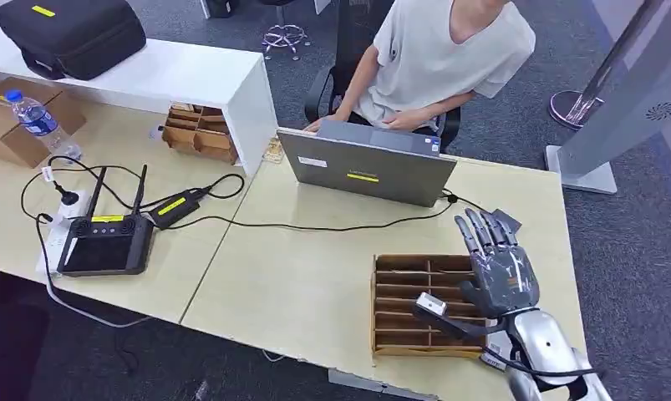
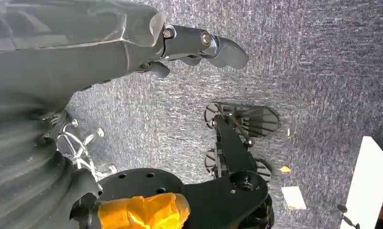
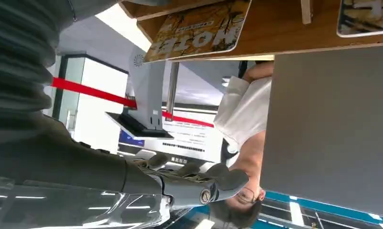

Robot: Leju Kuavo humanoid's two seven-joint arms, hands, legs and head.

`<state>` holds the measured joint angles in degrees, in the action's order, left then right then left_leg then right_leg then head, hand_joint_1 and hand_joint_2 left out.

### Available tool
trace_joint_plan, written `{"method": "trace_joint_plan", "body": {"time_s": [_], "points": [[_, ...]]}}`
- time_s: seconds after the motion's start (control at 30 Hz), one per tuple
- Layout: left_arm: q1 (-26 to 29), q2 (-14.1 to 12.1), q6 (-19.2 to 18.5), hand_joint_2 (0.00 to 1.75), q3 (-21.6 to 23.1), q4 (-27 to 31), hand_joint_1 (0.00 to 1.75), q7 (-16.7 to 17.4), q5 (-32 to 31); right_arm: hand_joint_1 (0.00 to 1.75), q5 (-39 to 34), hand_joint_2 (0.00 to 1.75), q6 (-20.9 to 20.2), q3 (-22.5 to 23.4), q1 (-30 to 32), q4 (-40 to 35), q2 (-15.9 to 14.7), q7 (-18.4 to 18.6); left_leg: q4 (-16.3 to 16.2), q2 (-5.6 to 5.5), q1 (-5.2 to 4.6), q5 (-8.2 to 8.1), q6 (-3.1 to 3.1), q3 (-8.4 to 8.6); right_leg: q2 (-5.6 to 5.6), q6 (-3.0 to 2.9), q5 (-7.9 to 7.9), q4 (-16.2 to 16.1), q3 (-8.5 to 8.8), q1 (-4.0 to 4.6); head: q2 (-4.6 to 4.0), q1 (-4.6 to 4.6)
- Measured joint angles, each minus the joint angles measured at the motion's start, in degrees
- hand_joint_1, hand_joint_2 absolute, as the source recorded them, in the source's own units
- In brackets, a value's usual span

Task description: Pass the card to the sensor for recognition and then transmit it.

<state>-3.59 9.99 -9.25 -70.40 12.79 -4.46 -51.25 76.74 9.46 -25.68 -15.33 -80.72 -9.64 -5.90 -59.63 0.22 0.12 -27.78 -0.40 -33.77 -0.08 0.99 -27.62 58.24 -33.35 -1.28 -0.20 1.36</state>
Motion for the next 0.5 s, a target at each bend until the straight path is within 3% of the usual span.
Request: {"method": "trace_joint_plan", "body": {"time_s": [0.5], "points": [[-0.1, 0.0, 0.0, 1.75, -0.1, 0.0, 0.0, 0.0, 0.2, 0.0, -0.1, 1.75, 0.1, 0.2, -0.2, 0.6, 0.5, -0.7, 0.0, 0.01, 0.0, 0.0, 0.0, 0.04, 0.01, 0.0, 0.01, 0.0, 0.04, 0.0, 0.0, 0.0]]}}
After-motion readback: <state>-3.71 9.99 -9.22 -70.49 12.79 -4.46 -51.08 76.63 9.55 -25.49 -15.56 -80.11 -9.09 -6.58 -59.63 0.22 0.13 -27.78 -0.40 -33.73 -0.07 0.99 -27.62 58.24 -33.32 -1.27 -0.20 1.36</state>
